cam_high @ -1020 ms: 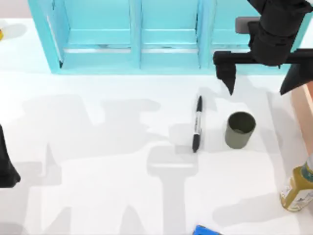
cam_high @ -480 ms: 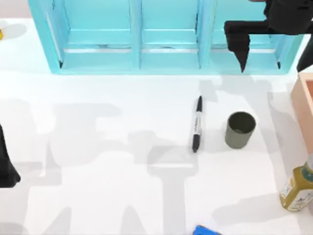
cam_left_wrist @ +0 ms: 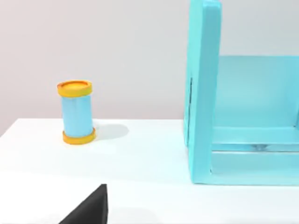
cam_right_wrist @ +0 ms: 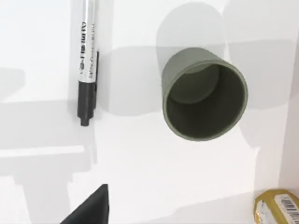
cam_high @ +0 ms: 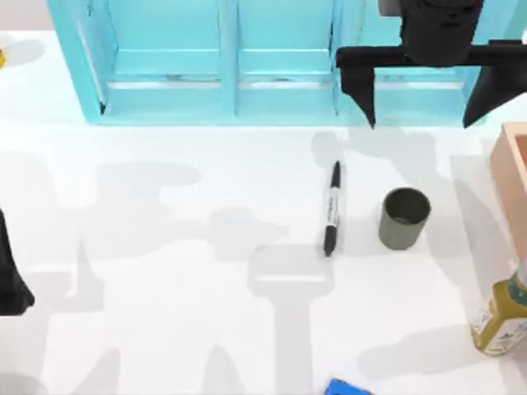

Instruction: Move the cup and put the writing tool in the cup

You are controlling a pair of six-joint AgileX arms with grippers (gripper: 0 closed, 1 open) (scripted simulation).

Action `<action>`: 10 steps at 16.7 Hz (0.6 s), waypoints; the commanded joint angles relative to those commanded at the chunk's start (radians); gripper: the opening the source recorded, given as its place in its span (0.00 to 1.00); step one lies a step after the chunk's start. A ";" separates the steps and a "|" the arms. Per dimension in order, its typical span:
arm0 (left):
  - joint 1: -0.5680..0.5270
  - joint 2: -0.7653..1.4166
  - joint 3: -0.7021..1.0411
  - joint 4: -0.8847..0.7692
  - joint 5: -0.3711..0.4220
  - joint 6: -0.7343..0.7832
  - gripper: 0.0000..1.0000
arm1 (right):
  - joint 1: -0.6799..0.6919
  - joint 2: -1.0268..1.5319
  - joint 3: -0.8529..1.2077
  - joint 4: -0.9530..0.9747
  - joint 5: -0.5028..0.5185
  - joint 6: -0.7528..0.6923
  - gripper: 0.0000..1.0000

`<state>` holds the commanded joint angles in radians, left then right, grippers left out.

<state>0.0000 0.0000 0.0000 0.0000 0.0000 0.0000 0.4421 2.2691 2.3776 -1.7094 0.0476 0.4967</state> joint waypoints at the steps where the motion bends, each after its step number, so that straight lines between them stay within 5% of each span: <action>1: 0.000 0.000 0.000 0.000 0.000 0.000 1.00 | 0.019 0.063 0.064 -0.016 0.010 0.033 1.00; 10: 0.000 0.000 0.000 0.000 0.000 0.000 1.00 | 0.166 0.515 0.521 -0.115 0.091 0.294 1.00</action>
<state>0.0000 0.0000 0.0000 0.0000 0.0000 0.0000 0.6077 2.7839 2.8987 -1.8242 0.1383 0.7909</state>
